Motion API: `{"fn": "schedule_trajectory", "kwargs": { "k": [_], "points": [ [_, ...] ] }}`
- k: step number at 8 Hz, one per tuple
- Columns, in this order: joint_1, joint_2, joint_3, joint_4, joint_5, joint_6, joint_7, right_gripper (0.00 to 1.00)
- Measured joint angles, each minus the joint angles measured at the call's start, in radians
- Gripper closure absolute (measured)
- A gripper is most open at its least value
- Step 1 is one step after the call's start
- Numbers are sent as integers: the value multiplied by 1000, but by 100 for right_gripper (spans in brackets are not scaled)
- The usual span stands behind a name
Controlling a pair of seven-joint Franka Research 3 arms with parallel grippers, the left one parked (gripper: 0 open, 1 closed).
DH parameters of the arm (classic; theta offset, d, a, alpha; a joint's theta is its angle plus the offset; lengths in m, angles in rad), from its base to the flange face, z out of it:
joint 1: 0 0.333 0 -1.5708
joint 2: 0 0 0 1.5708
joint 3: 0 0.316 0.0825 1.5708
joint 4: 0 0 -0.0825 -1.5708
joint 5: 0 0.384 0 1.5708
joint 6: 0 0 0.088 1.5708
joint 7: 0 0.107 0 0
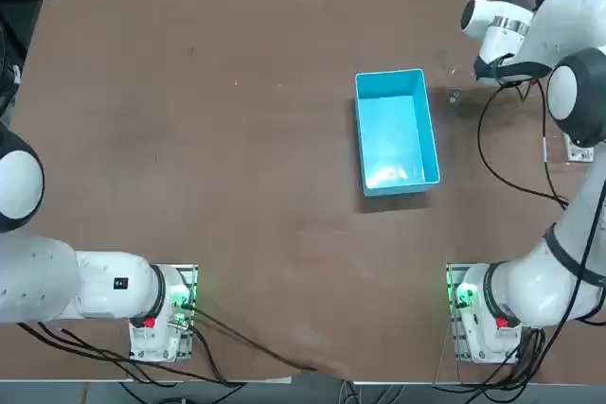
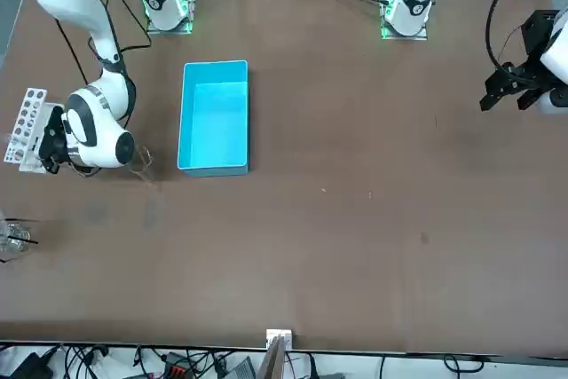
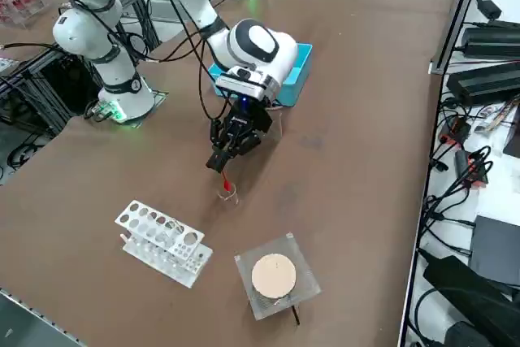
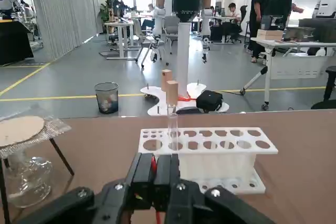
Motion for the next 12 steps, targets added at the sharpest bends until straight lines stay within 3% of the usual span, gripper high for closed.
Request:
{"fn": "schedule_trajectory", "kwargs": {
  "k": [9,12],
  "points": [
    [-2,61,-1,2,8,19,32,95],
    [-2,70,-1,9,8,20,34,80]
  ]
}}
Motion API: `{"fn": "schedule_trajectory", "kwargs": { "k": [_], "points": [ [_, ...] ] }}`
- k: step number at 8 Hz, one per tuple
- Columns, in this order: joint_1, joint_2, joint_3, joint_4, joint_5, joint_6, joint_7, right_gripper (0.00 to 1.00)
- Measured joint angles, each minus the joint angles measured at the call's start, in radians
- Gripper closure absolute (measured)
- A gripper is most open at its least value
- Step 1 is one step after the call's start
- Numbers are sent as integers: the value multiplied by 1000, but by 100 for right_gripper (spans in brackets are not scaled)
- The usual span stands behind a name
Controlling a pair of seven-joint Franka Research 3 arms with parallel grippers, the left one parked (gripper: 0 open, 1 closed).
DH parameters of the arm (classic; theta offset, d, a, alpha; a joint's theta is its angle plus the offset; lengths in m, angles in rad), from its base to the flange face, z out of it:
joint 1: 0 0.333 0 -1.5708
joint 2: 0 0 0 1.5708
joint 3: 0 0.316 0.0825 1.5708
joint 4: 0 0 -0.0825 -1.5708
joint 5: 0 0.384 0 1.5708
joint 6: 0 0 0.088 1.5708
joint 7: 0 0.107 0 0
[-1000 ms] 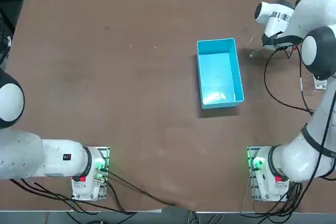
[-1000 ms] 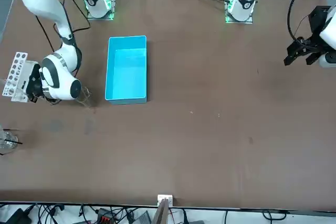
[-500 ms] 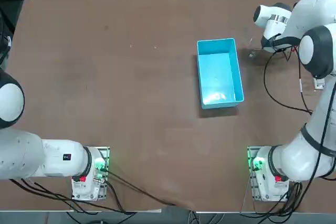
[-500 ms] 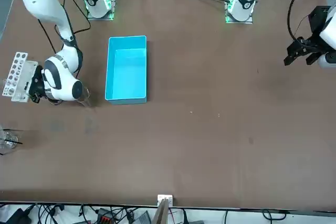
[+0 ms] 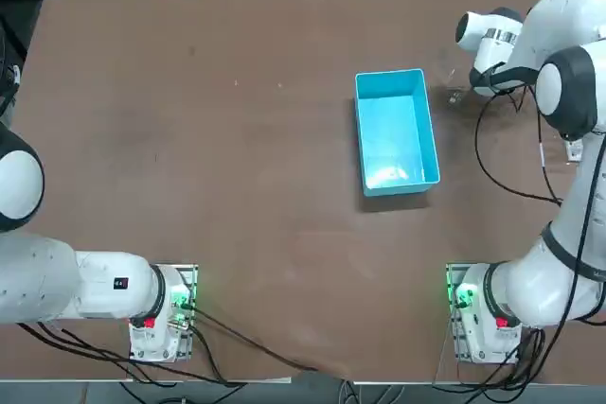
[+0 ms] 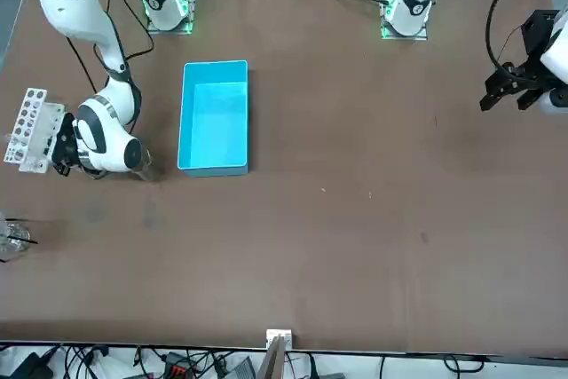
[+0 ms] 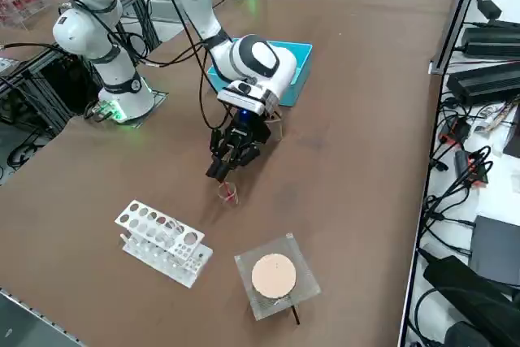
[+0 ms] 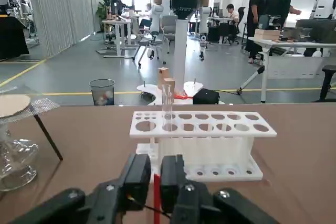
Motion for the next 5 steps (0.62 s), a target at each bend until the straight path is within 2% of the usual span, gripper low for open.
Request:
{"fn": "schedule_trajectory", "kwargs": {
  "k": [4,5],
  "points": [
    [1,0,-1,11,0,-5,0,8],
    [4,-2,-1,14,0,-18,-8,0]
  ]
}}
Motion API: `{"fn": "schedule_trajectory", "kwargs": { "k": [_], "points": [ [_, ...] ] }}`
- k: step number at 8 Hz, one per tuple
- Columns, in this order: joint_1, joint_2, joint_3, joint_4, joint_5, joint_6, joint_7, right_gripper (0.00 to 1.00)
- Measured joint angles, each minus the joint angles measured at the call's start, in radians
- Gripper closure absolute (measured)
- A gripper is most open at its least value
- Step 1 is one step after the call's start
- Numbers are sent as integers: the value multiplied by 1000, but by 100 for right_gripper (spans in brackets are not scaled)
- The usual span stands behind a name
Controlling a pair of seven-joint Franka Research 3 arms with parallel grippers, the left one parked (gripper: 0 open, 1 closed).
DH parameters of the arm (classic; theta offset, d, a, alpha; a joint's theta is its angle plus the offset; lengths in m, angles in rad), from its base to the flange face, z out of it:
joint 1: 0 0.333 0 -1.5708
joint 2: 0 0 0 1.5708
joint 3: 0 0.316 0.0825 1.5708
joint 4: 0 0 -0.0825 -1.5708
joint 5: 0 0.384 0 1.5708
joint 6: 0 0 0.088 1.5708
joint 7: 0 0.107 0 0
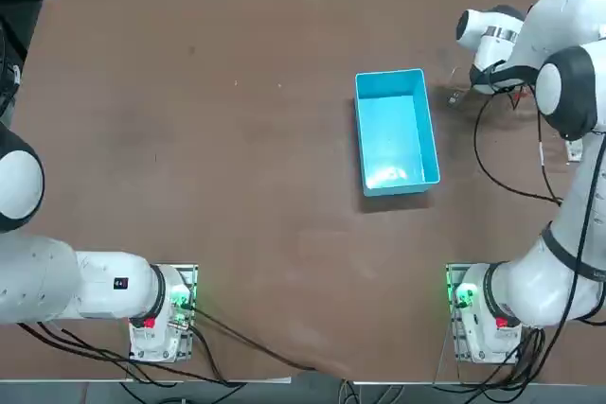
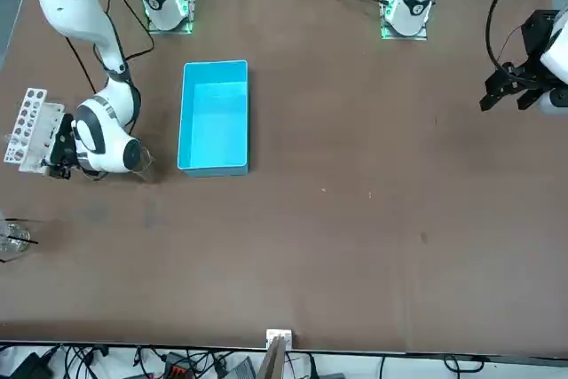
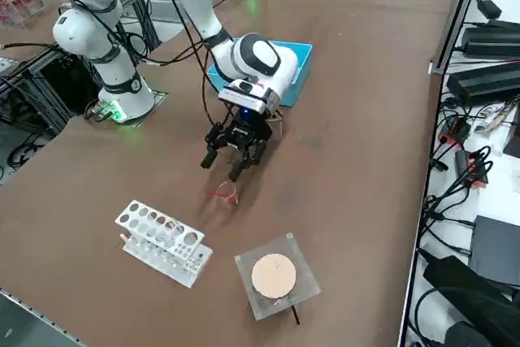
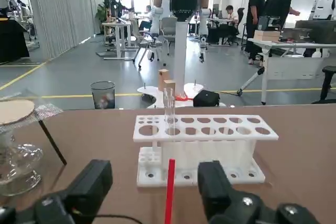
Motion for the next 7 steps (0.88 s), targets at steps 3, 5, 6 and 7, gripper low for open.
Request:
{"fn": "schedule_trajectory", "kwargs": {
  "k": [3,5,6,7],
  "points": [
    [8,-57,0,41,60,-49,-125,0],
    [15,-148,0,114,170,-92,-333,0],
    [17,-188,0,168,236,-109,-458,0],
    [18,-216,0,227,307,-118,-584,0]
  ]
}}
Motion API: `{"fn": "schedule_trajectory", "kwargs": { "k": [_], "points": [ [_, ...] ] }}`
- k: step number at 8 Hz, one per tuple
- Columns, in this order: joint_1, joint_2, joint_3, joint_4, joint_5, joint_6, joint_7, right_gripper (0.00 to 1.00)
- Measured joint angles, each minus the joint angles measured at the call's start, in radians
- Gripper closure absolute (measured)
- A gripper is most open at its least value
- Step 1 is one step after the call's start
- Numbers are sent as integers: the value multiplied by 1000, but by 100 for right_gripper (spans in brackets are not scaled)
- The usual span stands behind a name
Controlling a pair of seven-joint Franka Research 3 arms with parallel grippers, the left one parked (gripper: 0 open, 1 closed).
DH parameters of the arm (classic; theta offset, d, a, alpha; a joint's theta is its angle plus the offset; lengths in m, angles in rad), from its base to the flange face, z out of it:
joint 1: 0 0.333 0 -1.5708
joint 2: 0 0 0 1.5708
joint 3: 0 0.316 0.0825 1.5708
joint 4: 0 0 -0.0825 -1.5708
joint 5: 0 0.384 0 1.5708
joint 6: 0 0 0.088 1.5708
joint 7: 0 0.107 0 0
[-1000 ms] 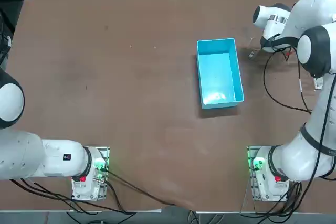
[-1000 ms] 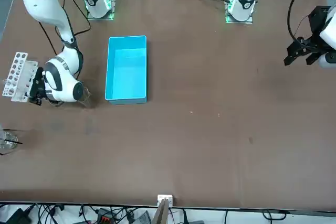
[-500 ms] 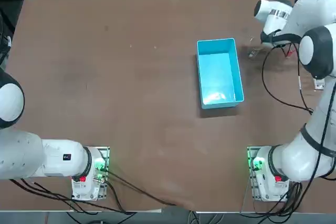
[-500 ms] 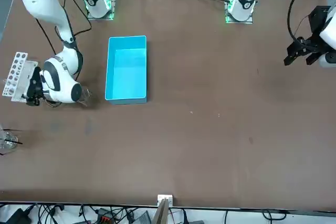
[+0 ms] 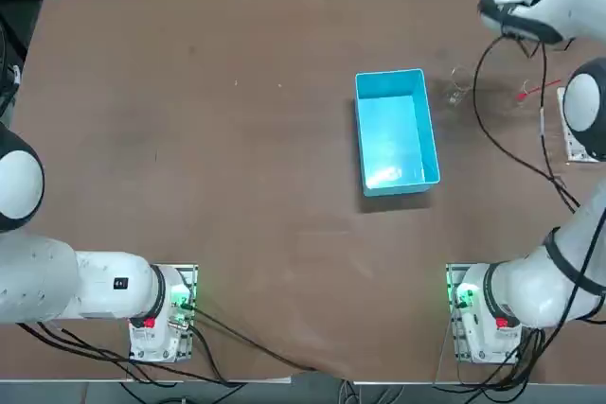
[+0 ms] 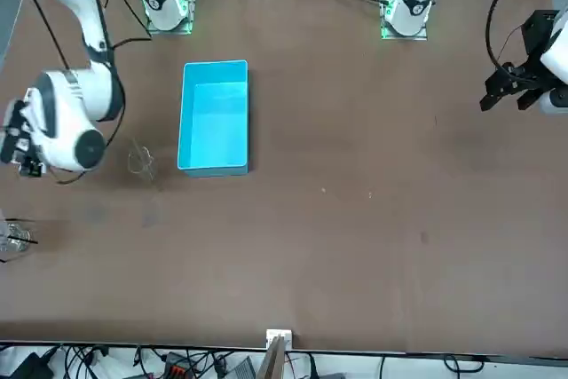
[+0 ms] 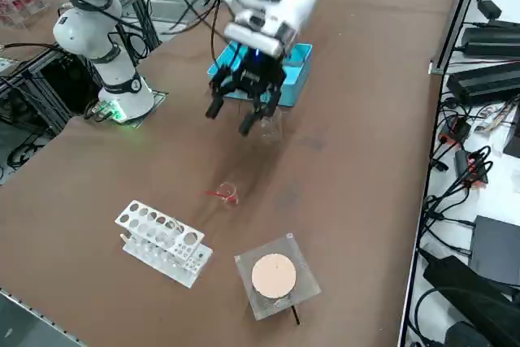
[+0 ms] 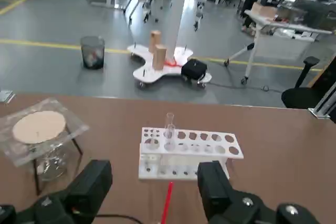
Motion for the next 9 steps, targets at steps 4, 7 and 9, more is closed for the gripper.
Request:
{"fn": "schedule_trajectory", "kwargs": {
  "k": [4,7,9],
  "points": [
    [-24,-27,-14,221,320,-8,-490,0],
    [-65,-28,-23,274,476,-9,-917,0],
    [-101,-68,-24,323,646,-21,-1216,0]
  ]
}}
